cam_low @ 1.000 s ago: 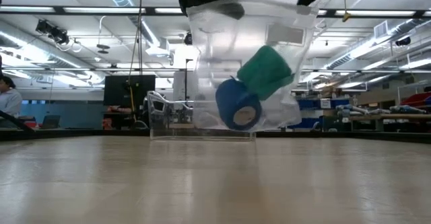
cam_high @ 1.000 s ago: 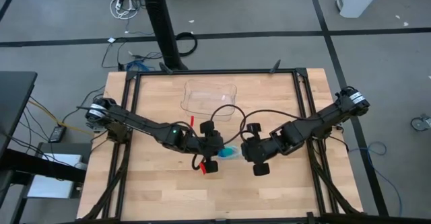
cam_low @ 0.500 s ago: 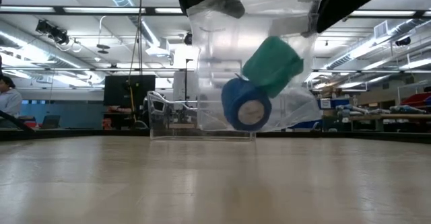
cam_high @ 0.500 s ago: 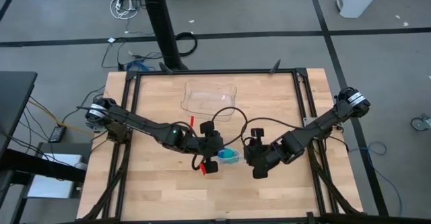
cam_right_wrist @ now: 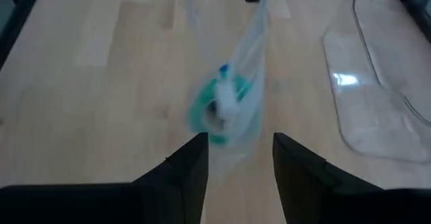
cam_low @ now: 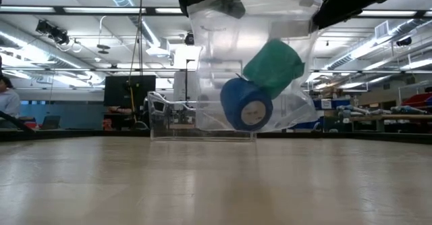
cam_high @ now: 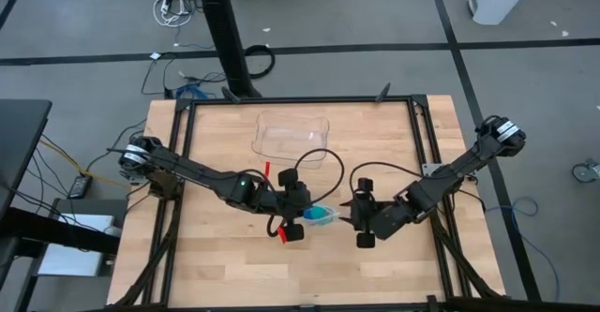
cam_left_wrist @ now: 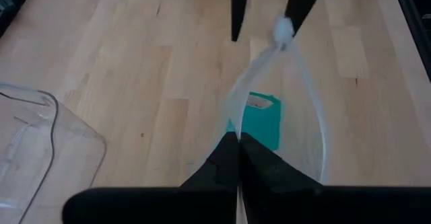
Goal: Roll bandage
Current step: Put the rolled green bandage into the transparent zip bag, then close the transparent zip bag
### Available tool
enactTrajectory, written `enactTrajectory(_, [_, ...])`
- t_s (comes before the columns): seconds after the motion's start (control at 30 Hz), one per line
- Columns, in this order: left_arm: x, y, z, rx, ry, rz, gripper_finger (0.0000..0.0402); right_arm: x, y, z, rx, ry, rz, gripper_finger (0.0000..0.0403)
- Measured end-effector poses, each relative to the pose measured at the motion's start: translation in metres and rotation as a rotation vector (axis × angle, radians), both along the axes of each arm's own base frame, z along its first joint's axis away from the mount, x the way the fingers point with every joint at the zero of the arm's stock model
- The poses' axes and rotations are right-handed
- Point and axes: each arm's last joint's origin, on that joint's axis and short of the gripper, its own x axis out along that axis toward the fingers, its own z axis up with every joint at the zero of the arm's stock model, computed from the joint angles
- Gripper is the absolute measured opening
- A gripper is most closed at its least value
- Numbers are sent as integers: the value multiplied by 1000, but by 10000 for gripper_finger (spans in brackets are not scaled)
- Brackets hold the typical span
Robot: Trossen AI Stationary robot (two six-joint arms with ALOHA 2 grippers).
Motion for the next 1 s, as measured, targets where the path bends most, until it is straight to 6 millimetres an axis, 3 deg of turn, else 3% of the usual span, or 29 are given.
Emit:
enactTrajectory(0.23, [0, 0, 0, -2, -5, 1, 10, 9, 1, -10, -46, -68, 29, 141])
enactTrajectory(0.47, [-1, -3, 0, 24, 7, -36, 23, 13, -2, -11, -57, -59, 44, 13])
enactTrajectory(0.67, [-9, -4, 7, 137, 23, -93, 105, 9, -3, -7, -25, -56, 49, 3])
enactTrajectory(0.8, [-11, -2, 21, 108, -56, -77, 157, 6, -8, 3, 9, -93, 35, 1])
enactTrajectory(1.0, [-1, -3, 29, 26, -178, -59, 176, 14, -19, 7, 42, -113, 40, 1])
